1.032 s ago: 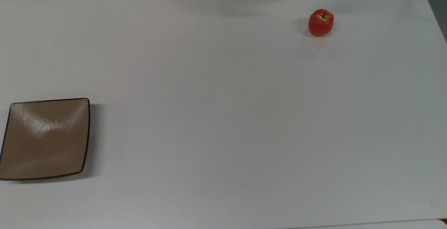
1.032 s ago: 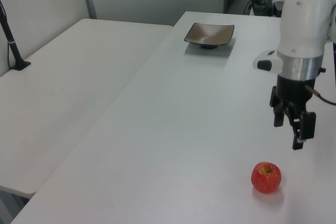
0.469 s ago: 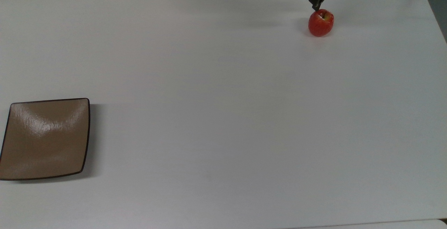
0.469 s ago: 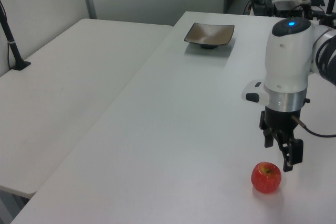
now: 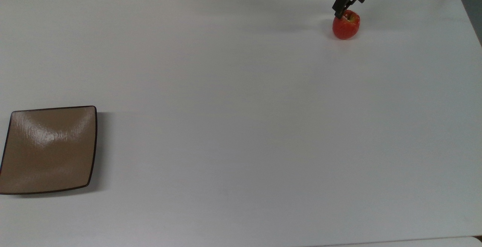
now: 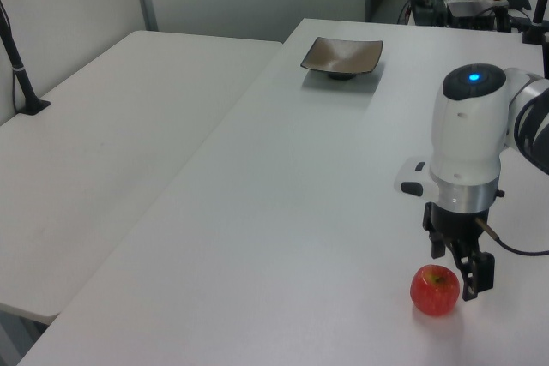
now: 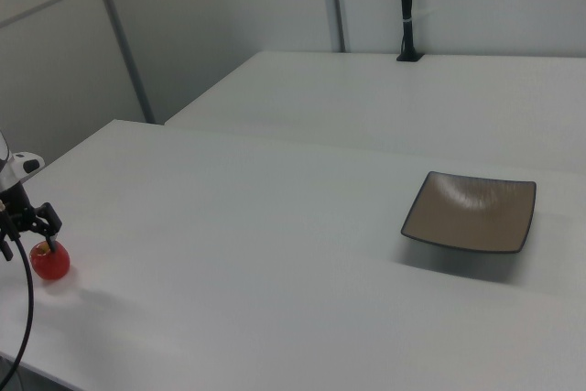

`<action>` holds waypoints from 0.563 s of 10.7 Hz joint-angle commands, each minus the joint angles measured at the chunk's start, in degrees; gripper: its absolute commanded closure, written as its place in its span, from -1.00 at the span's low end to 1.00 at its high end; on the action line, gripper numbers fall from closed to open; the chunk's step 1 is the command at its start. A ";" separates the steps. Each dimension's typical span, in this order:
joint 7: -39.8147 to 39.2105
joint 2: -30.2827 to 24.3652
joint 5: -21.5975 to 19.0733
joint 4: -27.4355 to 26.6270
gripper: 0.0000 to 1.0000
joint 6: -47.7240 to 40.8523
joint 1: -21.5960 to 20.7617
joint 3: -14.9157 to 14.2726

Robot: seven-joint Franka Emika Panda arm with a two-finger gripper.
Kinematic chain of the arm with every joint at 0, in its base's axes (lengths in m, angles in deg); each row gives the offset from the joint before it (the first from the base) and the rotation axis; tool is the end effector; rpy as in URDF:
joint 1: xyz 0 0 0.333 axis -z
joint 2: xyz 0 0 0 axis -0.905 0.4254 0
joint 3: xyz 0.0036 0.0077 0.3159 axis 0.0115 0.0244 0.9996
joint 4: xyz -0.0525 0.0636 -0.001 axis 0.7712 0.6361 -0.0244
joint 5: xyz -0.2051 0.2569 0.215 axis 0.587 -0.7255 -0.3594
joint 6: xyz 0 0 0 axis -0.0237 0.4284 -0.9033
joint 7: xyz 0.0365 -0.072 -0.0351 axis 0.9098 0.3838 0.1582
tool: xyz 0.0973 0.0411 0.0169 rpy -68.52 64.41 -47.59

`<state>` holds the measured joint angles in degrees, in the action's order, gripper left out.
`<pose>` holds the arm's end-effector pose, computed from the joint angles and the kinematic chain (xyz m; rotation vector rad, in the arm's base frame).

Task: Apples placed on a ceramic plate
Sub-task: 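Lower the open gripper down over the red apple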

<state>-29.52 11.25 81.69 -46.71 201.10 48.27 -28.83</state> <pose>0.3678 0.4510 0.3617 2.9085 1.1634 -0.0743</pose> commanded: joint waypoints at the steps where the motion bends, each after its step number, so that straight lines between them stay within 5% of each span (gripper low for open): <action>1: 1.43 0.83 3.07 -0.43 -1.00 1.89 -0.50 -0.18; 6: 5.89 3.63 9.84 -0.25 -1.00 4.95 -0.59 -0.18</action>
<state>-28.22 12.77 87.73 -46.69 201.65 48.08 -28.84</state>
